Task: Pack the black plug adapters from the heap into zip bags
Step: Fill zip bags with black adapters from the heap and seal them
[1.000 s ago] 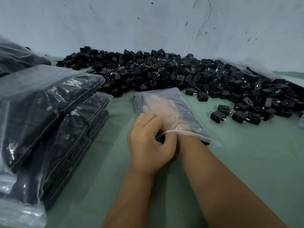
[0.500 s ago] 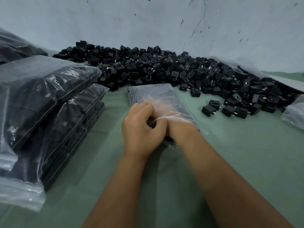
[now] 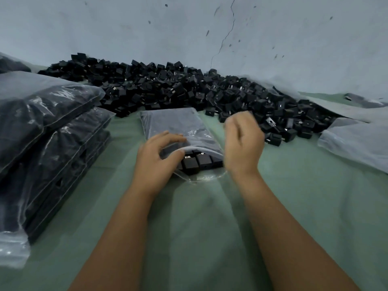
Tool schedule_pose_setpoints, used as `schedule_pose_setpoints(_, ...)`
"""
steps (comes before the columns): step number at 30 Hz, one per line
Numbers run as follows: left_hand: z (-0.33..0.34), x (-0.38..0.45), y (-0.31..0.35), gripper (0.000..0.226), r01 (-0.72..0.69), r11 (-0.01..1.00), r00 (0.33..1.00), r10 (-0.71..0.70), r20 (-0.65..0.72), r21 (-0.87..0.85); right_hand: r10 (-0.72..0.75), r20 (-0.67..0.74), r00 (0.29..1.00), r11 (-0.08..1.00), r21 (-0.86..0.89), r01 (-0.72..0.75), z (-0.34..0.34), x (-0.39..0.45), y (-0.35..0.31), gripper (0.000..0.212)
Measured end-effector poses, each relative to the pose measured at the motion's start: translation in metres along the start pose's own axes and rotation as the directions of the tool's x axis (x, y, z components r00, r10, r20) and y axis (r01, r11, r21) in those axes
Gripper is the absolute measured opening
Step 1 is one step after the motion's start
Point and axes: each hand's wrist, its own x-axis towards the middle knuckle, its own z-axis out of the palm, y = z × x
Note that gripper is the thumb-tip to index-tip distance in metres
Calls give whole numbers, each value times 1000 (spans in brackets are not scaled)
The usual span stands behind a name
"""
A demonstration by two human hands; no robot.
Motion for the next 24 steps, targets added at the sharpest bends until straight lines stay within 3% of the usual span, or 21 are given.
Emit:
schedule_pose_setpoints(1, 0, 0, -1, 30, 11, 1000, 1000, -11, 7, 12, 195, -55, 979, 981, 13, -194, -1, 7, 10, 17)
schedule_pose_setpoints(2, 1, 1, -2, 29, 13, 1000, 1000, -13, 11, 22, 354, -18, 935, 934, -44, -354, -3, 12, 22, 17)
schedule_pose_setpoints(4, 1, 1, -5, 23, 8, 999, 1000, -9, 26, 33, 550, 145, 823, 822, -267, -503, -7, 9, 54, 31)
schedule_pose_setpoints(6, 0, 1, -6, 20, 13, 999, 999, -15, 41, 38, 613, 262, 746, 756, -470, -456, -10, 2, 68, 42)
schedule_pose_setpoints(9, 0, 3, -8, 32, 29, 998, 997, -33, 71, 51, 561, 323, 762, 736, -617, -280, -4, 1, 73, 41)
schedule_pose_setpoints(14, 1, 1, -7, 33, 43, 997, 994, -48, 93, 58, 558, 233, 797, 799, -409, -440, -9, -2, 70, 24)
schedule_pose_setpoints(21, 0, 0, -4, 26, 69, 995, 991, -76, 107, 65, 592, 208, 779, 806, -180, -564, -13, -4, 62, 49)
schedule_pose_setpoints(24, 0, 0, -5, 28, 65, 996, 991, -71, 116, 60, 574, 208, 792, 817, -83, -570, -17, -5, 55, 44)
